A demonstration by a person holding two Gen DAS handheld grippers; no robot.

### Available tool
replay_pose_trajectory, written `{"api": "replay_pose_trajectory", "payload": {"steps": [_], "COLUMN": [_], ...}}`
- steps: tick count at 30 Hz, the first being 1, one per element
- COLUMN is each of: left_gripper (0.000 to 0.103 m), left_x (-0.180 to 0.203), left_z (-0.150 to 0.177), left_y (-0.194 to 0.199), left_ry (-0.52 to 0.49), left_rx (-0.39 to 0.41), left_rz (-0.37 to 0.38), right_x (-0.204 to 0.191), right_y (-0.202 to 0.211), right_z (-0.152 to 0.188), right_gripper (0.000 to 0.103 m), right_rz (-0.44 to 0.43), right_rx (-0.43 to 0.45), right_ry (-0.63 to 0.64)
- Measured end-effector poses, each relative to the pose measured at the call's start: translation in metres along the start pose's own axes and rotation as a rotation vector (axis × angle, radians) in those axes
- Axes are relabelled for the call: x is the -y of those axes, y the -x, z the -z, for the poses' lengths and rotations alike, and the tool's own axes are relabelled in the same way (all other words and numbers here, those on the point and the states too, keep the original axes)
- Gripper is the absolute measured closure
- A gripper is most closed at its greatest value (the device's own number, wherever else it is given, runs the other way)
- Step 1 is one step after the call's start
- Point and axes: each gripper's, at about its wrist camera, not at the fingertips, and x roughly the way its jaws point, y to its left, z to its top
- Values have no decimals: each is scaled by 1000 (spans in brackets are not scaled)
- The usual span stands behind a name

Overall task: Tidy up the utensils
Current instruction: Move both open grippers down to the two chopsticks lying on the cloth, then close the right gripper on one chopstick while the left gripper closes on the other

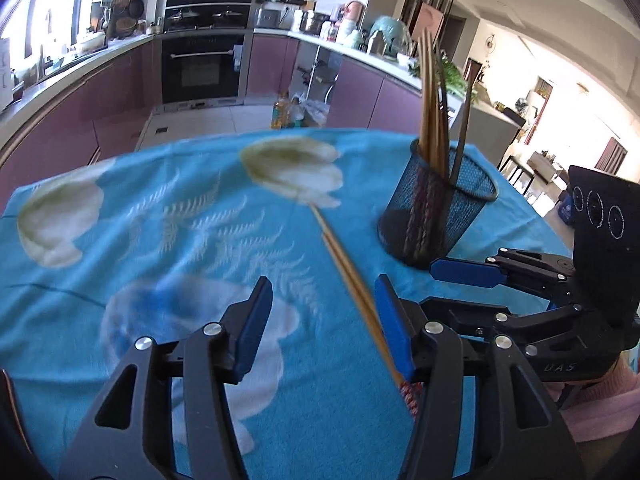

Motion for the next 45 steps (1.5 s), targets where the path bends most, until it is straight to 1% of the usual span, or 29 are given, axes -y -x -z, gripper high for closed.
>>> {"api": "replay_pose_trajectory", "payload": {"steps": [4, 7, 10, 15, 19, 22, 28, 33, 38, 43, 45], "left_gripper": [50, 50, 50, 50, 50, 50, 50, 50, 56, 66, 67], "left_x": [0, 1, 3, 5, 8, 12, 25, 33, 39, 41, 41], "left_z": [13, 17, 20, 23, 24, 25, 27, 30, 32, 33, 32], "left_y": [-8, -13, -13, -12, -13, -15, -19, -25, -33, -41, -42], "left_ry": [-4, 0, 0, -2, -3, -16, -56, -82, -100, -108, -110], "left_rx": [-33, -49, -58, -62, -66, -69, -80, -94, -116, -134, -134], "left_rz": [-12, -9, -5, 2, 9, 15, 32, 42, 42, 39, 33], "right_x": [-4, -7, -8, -12, -11, -10, -3, 3, 3, 2, 3], "right_y": [-13, -17, -19, -23, -20, -18, -11, -4, 0, 3, 4], "right_z": [8, 12, 17, 20, 22, 24, 30, 35, 39, 41, 41], "right_gripper": [65, 69, 69, 73, 77, 83, 91, 93, 93, 93, 93], "right_rz": [10, 18, 25, 48, 51, 48, 36, 21, 19, 11, 9], "right_rx": [-43, -64, -77, -91, -97, -107, -128, -139, -149, -165, -166], "right_ry": [-6, -13, -19, -10, -14, -22, -62, -87, -89, -86, -87]}}
